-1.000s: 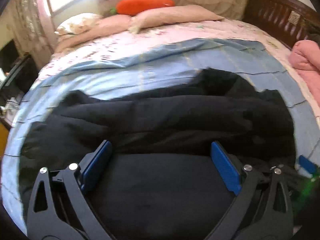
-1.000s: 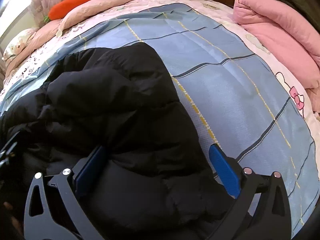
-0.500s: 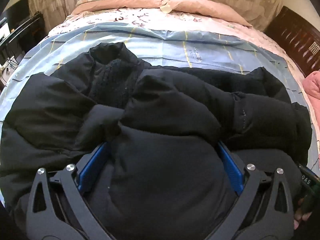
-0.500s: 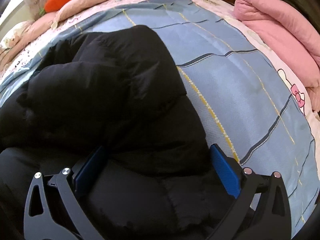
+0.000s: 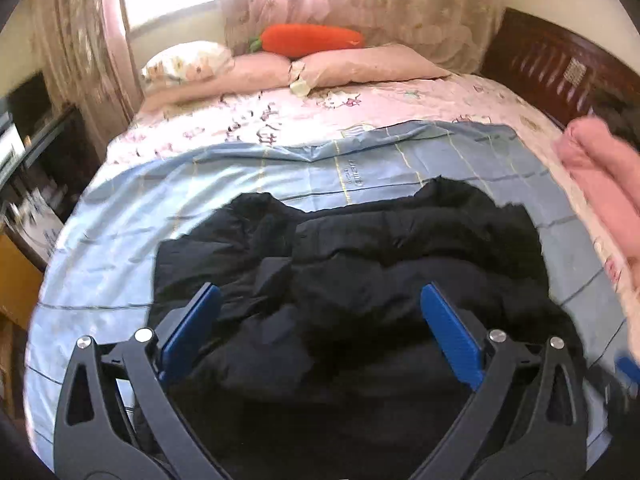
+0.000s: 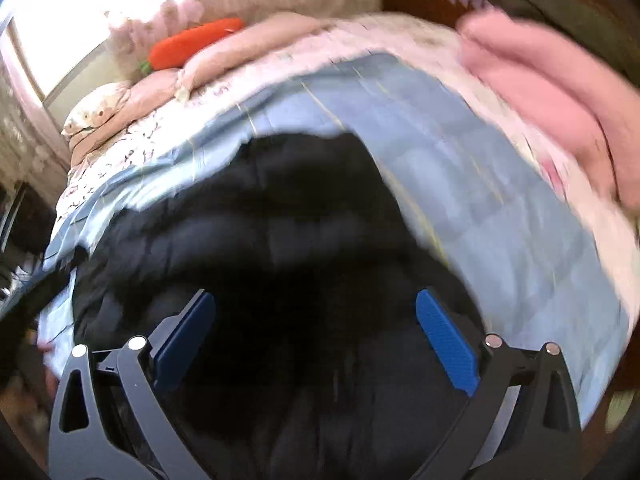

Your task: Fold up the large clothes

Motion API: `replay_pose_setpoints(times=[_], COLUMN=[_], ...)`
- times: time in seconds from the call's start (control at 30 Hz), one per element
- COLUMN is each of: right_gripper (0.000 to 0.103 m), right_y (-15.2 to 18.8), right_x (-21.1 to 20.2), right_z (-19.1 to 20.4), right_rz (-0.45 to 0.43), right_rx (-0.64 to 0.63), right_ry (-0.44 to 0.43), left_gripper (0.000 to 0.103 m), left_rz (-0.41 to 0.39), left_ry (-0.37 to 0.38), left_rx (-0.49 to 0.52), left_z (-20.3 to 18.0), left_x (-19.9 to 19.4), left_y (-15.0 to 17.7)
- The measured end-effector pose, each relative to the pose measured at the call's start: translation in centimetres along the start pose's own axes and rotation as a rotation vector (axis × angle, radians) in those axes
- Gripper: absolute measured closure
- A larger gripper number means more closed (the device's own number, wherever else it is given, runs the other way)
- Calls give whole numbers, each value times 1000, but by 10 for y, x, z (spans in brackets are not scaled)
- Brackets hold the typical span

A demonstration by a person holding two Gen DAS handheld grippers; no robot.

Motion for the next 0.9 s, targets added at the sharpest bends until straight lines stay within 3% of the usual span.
replay_pose_setpoints(times=[0.07, 0.17, 0.3, 0.4, 0.53, 0.7, 0.8, 0.87, 0.9], right_gripper=[2, 2, 2, 2, 2, 3, 6, 25, 50], right_y=[47, 120, 193, 219, 228, 209, 199, 194, 193], right_x=[-10, -7, 2, 21, 43, 55, 69, 73, 74], right_z=[-39, -79, -97, -93, -85, -73, -61, -57, -56], right_rz=[11, 64, 82, 84, 56, 19, 47, 41, 41], right_rx=[206, 436, 609, 690, 733, 724, 675, 624, 617], right_ry=[3, 28, 14, -60, -177, -320, -267, -172, -144], left_gripper=[2, 2, 2, 2, 2, 2, 2, 2, 2], left_rz=[-25, 0, 32, 71, 130, 174, 163, 188, 198], left_ry=[-36, -6, 121, 132, 202, 291, 316, 356, 372], left_rx=[29, 75, 166, 222, 242, 429, 554, 607, 619], left_z=[-3, -13, -26, -31, -31, -39, -39, -39, -39], left_x=[0, 24, 49, 62, 75, 94, 101, 109, 112], left_y=[10, 22, 19, 16, 25, 46, 52, 57, 58])
Point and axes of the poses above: each gripper's, at about its wrist camera, not at the fingertips, and x roughly the way its jaws point, z to its left, y to its underside, the point moved 5 cm from there along x, roughly the way its jaws point, and after that the axes turned 14 degrees about x, right-handed, at the moved point
